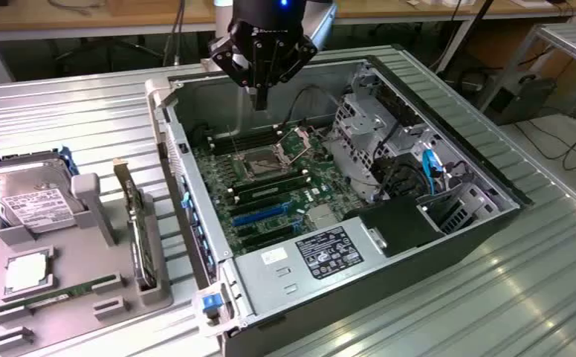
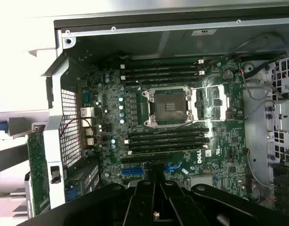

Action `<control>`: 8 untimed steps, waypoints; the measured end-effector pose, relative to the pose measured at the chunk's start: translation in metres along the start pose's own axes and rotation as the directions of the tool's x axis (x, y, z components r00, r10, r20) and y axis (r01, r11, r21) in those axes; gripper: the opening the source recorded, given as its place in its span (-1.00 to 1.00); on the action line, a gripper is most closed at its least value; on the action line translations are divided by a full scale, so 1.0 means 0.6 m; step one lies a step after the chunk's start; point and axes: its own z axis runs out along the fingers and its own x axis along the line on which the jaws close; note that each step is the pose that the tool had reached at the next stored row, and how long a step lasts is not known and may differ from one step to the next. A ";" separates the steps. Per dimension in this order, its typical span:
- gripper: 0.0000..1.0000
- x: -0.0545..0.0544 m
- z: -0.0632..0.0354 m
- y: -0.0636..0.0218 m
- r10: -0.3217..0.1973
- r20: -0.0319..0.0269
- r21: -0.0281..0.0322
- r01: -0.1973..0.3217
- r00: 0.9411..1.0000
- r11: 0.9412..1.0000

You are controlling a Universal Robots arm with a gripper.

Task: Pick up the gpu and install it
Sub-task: 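Reach for the gpu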

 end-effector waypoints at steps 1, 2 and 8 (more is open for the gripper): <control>-0.79 0.000 0.000 0.000 0.000 0.000 0.000 0.000 1.000 1.000; -0.79 0.000 0.000 0.000 0.000 0.000 0.000 0.000 1.000 1.000; -0.79 0.000 0.000 0.000 0.000 0.000 0.000 0.000 1.000 1.000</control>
